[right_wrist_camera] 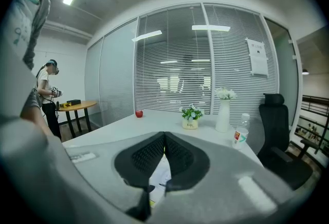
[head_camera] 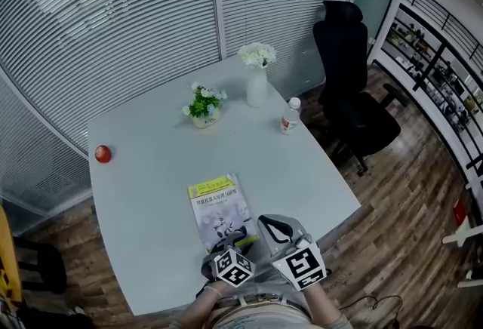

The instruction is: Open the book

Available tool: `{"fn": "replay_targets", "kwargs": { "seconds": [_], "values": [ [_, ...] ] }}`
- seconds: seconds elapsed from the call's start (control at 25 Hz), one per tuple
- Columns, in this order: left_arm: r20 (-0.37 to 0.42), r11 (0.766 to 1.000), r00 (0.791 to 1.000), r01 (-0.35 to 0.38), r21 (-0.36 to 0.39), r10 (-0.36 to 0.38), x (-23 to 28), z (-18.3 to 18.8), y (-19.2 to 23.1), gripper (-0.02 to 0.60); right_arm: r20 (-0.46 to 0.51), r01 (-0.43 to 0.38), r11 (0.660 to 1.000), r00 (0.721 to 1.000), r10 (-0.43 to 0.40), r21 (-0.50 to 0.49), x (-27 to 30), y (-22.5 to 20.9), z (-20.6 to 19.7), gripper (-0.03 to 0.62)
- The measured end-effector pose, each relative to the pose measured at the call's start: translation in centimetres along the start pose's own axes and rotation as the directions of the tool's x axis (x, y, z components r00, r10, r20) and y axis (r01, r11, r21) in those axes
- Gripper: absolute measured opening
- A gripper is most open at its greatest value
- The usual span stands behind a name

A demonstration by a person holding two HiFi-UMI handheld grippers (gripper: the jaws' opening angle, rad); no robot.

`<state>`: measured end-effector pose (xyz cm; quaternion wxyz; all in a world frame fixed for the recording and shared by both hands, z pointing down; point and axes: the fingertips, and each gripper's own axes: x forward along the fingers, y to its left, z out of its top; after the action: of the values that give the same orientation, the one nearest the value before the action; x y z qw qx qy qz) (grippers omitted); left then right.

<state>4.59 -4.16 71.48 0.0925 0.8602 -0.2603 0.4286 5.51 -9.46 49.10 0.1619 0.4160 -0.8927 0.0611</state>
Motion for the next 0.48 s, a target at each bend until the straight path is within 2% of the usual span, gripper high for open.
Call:
{"fn": "replay_targets", "kwargs": {
  "seconds": [0.32,0.48],
  "values": [
    [-0.025,0.998,1.0,0.008,0.059,-0.007,1.0,-0.2,0.0,0.141,-0.006,0.006,1.0,1.0,-0.006,0.006,-0.4,-0.2,-0.5,0.0],
    [-0.031,0.998,0.999,0.022,0.06,-0.02,1.2,-0.2,0.2,0.141,-0.012,0.01,1.0,1.0,-0.01,0.005,-0.4,-0.4,-0.3,0.0]
  ]
}}
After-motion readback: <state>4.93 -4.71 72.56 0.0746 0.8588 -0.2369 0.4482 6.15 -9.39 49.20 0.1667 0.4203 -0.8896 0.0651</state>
